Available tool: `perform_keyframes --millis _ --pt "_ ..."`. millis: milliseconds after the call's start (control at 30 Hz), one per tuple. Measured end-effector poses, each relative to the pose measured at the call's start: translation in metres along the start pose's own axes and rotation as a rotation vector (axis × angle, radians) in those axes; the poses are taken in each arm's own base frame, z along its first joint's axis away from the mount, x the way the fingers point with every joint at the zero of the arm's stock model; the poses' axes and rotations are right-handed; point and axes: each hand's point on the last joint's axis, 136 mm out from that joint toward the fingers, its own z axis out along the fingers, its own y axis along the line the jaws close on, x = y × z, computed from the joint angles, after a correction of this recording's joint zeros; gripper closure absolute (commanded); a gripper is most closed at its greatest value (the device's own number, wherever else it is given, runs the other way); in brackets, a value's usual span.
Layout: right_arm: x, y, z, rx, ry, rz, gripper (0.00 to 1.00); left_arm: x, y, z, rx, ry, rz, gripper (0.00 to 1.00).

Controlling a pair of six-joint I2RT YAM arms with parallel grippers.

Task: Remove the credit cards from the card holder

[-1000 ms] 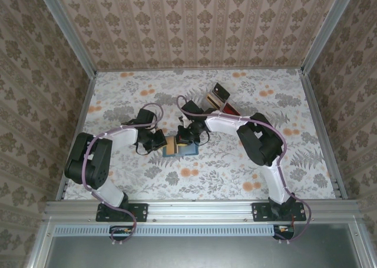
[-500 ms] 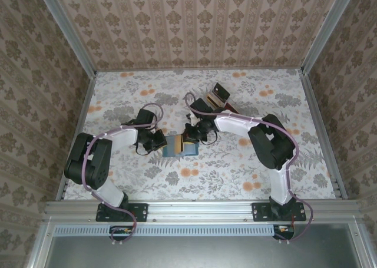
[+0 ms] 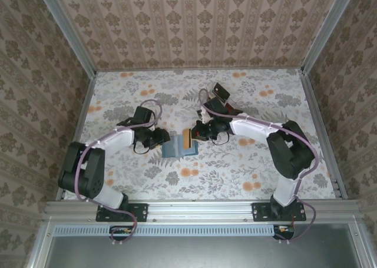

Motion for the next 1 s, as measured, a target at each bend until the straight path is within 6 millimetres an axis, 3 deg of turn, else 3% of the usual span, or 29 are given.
perform_keyframes --millis 200,333,500,733,867,1000 --pt "-0.01 0.014 -0.023 -0.137 -0.045 -0.03 1.0 -0.011 -0.048 -0.039 0.192 -0.091 0.06 0.24" --pt "-0.014 0.03 -0.037 -0.255 -0.064 -0.049 1.0 -0.012 -0.081 -0.054 0.358 -0.088 0.084 0.19" --pt "-0.021 0.055 -0.053 -0.395 -0.074 -0.071 1.0 -0.006 -0.106 -0.063 0.5 -0.03 0.094 0.17" --pt "-0.026 0.075 -0.069 -0.51 -0.065 -0.086 1.0 -0.006 -0.135 -0.08 0.635 0.007 0.136 0.3" --pt "-0.028 0.079 -0.076 -0.544 -0.059 -0.083 1.0 -0.007 -0.146 -0.089 0.695 0.008 0.157 0.46" --pt "-0.028 0.083 -0.08 -0.569 -0.051 -0.085 1.0 -0.009 -0.154 -0.095 0.732 0.003 0.161 0.7"
